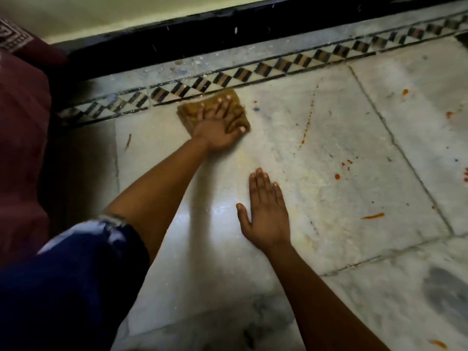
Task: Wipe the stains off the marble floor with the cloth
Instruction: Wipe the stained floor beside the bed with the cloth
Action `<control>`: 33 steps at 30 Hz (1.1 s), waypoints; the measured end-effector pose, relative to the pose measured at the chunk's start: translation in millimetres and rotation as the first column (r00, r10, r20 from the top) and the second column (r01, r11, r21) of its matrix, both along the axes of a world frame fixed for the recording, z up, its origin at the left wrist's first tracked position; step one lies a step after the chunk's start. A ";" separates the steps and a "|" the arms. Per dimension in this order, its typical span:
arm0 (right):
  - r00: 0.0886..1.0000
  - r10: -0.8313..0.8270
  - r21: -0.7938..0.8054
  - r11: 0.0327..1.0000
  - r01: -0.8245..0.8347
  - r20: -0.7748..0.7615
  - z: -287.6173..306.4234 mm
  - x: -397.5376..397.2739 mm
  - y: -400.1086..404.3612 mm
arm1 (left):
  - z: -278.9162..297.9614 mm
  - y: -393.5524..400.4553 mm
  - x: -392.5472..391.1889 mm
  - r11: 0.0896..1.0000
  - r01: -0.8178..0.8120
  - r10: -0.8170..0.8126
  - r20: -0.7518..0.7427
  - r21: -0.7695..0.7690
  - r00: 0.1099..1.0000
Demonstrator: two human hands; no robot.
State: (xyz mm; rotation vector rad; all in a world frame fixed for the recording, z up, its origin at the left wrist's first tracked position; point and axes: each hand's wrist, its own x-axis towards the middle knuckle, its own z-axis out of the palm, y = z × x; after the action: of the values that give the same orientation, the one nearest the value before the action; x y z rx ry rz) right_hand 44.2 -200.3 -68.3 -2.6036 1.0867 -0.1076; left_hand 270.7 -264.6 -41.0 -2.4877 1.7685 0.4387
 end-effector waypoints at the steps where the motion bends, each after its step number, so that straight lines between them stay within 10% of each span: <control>1: 1.000 0.003 0.009 1.000 -0.003 0.009 1.3 -1.0 -1.6 | -1.0 7.6 -13.8 0.997 0.079 -0.079 -0.006 -0.008 0.997; 5: 0.997 -0.004 -0.013 1.000 0.005 0.077 4.9 -25.4 -8.2 | -2.0 62.6 -24.7 0.966 0.248 -0.249 -0.005 -0.074 0.968; 12: 0.991 -0.130 -0.063 0.990 0.128 -0.024 -4.1 -83.3 -46.2 | -12.7 -19.7 -28.2 0.998 -0.020 0.020 -0.001 -0.062 1.000; 18: 0.991 -0.134 -0.031 0.991 0.134 -0.006 0.7 -81.2 -44.6 | -9.7 30.9 -41.5 0.965 0.234 -0.232 0.030 -0.118 0.972; 25: 0.990 -0.140 -0.006 0.990 0.140 -0.017 2.0 -79.6 -46.1 | -6.8 -54.8 -2.2 0.990 -0.118 0.116 -0.027 -0.071 0.993; 33: 0.989 -0.144 -0.002 0.990 0.144 -0.024 4.3 -79.5 -47.0 | -9.9 -19.0 -67.6 0.934 0.344 -0.344 0.008 -0.094 0.939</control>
State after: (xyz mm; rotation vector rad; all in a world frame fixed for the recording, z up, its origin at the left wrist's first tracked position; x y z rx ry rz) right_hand -35.2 -247.3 -64.0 -2.5307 1.2823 -0.1085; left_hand 203.1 -283.6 -50.9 -2.1609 2.2169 0.3467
